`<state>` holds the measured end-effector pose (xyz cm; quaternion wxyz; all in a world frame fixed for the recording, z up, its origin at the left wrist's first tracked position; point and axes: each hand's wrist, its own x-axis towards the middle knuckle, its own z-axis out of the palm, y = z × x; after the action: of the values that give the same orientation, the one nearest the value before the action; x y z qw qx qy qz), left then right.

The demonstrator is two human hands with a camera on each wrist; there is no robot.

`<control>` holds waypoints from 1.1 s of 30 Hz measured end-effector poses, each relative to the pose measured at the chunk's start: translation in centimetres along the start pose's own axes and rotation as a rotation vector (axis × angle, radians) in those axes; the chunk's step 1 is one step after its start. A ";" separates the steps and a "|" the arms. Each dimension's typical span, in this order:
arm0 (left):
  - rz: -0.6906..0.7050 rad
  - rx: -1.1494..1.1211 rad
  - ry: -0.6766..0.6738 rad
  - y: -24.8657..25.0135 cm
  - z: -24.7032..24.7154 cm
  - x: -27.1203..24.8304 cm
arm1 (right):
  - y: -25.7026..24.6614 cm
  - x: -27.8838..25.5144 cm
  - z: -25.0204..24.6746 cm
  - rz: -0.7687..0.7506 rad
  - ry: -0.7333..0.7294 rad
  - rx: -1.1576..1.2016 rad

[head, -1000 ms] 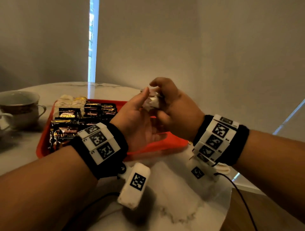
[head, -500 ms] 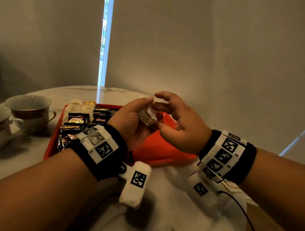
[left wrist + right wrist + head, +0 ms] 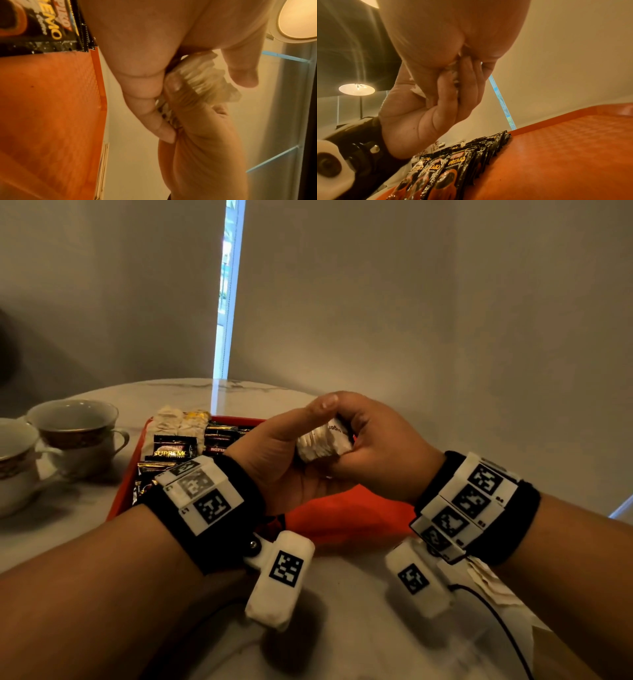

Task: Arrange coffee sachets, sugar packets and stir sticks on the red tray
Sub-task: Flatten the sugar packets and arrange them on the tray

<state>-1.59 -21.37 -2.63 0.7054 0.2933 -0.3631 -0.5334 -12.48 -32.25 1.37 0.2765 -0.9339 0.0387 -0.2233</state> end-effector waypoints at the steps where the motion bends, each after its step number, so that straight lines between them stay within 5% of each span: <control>1: 0.002 0.004 0.003 -0.1 0.1 0.0 | 0.0 0.1 0.0 0.007 -0.014 -0.013; 4: -0.012 -0.005 0.063 0.1 0.3 0.1 | 0.4 0.0 0.3 0.053 -0.065 0.087; 9: -0.016 -0.122 0.248 1.8 -1.1 0.4 | 1.7 -1.2 0.8 0.247 0.075 -0.012; 13: 0.017 -0.103 0.364 2.8 -2.2 0.4 | 2.0 -2.6 1.1 0.484 -0.400 -0.040; 20: 0.113 -0.256 0.386 4.3 -3.1 -0.1 | 0.5 -3.6 2.2 0.343 -0.759 -0.393; 33: 0.175 -0.198 0.363 5.5 -2.5 -0.6 | -1.1 -4.5 1.8 0.275 -0.895 -0.419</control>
<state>3.36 -19.31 0.23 0.8280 0.2810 -0.2002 -0.4419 -15.73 -29.50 -1.15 0.0995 -0.9597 0.0828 0.2496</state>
